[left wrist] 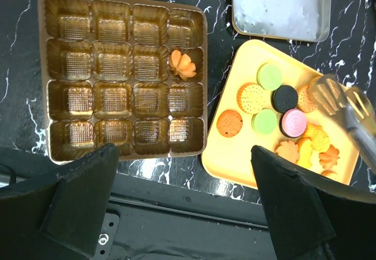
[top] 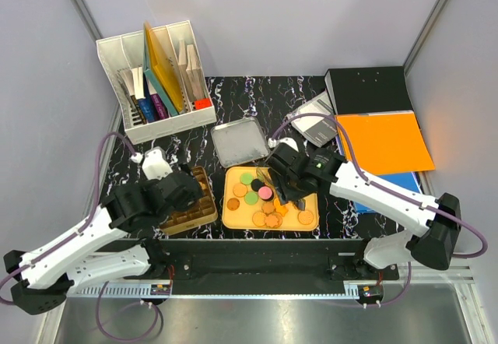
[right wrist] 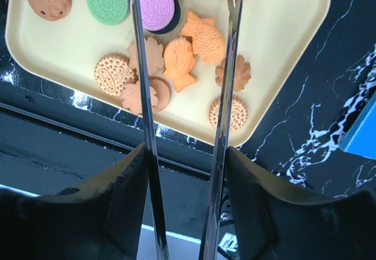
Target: Pack the cookies
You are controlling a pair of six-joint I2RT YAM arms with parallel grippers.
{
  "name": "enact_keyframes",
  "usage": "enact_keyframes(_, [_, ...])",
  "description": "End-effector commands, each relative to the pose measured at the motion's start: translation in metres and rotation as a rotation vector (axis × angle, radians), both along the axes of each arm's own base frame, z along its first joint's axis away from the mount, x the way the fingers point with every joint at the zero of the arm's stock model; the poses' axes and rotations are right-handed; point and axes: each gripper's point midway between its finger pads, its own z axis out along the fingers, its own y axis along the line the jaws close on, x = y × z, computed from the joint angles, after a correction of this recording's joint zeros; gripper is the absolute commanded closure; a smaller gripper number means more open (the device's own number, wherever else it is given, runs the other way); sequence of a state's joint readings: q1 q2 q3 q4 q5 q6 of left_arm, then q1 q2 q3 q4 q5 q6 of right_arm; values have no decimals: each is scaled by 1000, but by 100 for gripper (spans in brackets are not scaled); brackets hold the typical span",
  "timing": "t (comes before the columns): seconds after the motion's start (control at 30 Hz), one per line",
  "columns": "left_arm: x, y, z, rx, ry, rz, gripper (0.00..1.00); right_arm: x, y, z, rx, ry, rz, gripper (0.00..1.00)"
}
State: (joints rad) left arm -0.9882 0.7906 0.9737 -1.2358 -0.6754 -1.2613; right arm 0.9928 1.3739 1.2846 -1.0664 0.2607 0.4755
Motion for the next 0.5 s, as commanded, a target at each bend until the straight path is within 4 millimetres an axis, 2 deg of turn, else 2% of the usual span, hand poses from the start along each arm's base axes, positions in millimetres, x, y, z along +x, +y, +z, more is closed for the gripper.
enact_keyframes(0.0, [11,-18,17,-29,-35,-50,1,-2,5,12,90,-23,-39,38])
enact_keyframes(0.3, [18,-28,16,-23,-20,-73,1,-12,-18,14,76,-30,-101,36])
enact_keyframes(0.47, [20,-35,9,-30,-4,-83,1,-21,-27,6,72,-2,-109,35])
